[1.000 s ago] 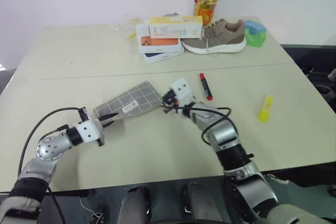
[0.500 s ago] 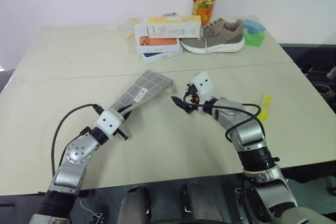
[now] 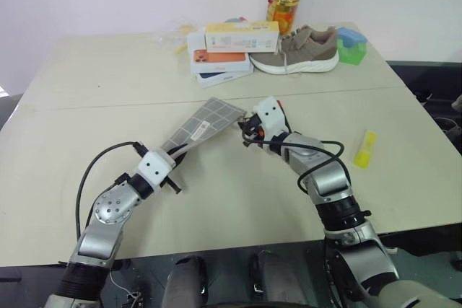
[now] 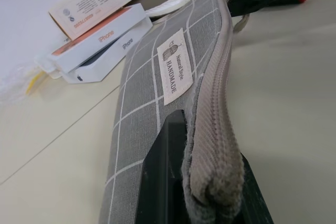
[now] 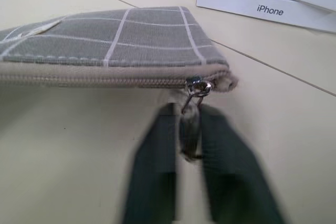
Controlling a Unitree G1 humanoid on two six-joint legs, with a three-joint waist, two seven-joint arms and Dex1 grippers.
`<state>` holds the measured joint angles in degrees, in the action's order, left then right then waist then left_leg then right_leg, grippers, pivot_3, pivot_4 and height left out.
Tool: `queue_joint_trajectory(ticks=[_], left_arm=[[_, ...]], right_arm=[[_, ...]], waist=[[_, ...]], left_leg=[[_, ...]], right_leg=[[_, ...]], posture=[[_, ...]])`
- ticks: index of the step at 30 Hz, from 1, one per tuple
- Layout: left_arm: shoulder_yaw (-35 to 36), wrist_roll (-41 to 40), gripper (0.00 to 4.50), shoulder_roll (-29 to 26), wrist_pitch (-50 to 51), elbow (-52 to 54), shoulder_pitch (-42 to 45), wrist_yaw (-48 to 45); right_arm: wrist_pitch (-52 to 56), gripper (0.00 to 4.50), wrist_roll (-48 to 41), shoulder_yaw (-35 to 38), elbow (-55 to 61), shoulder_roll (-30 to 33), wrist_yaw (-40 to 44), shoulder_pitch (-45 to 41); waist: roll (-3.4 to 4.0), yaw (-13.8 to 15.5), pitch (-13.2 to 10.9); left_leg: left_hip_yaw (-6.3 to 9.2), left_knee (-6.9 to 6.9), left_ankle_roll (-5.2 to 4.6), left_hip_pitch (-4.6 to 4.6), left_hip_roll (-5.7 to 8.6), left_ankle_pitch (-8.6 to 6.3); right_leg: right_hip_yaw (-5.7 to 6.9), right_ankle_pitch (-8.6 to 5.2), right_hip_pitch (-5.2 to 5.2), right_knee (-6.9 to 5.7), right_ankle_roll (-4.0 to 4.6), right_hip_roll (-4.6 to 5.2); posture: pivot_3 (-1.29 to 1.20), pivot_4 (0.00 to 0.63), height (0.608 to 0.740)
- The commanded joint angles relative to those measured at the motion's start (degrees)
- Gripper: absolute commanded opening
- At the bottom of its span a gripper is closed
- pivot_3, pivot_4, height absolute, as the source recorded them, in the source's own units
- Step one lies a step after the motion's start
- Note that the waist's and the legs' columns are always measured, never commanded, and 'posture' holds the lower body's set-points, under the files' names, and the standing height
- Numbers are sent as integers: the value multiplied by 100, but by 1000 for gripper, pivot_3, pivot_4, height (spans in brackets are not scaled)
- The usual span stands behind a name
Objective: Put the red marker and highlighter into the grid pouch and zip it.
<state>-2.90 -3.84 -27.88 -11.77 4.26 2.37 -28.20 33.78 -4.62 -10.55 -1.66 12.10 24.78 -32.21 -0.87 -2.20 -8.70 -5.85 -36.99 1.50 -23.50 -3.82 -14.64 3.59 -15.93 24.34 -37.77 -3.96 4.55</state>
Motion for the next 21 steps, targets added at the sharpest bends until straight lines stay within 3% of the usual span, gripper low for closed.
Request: queue_joint_trajectory(ticks=[1,15,21], left_arm=[[77,68,0,62,-48,175,-30,63],[-192,394,0,720,326,107,324,347],[-177,400,0,1053,604,-16,713,524]], right_arm=[[-93,63,92,-251,404,58,164,-23],[-256,63,661,-2032,1834,617,1396,-3],[-554,63,723,-2150,1602,617,1714,-195]], waist=[[0,0,0],[-2,30,0],[-14,121,-7]], left_leg=[[0,0,0,0,0,0],[5,-3,0,0,2,0],[3,-11,0,0,4,0]], right_leg=[[0,0,0,0,0,0],[1,0,0,1,0,0],[2,0,-2,1,0,-2]], posture=[[0,150,740],[0,150,740],[0,150,740]])
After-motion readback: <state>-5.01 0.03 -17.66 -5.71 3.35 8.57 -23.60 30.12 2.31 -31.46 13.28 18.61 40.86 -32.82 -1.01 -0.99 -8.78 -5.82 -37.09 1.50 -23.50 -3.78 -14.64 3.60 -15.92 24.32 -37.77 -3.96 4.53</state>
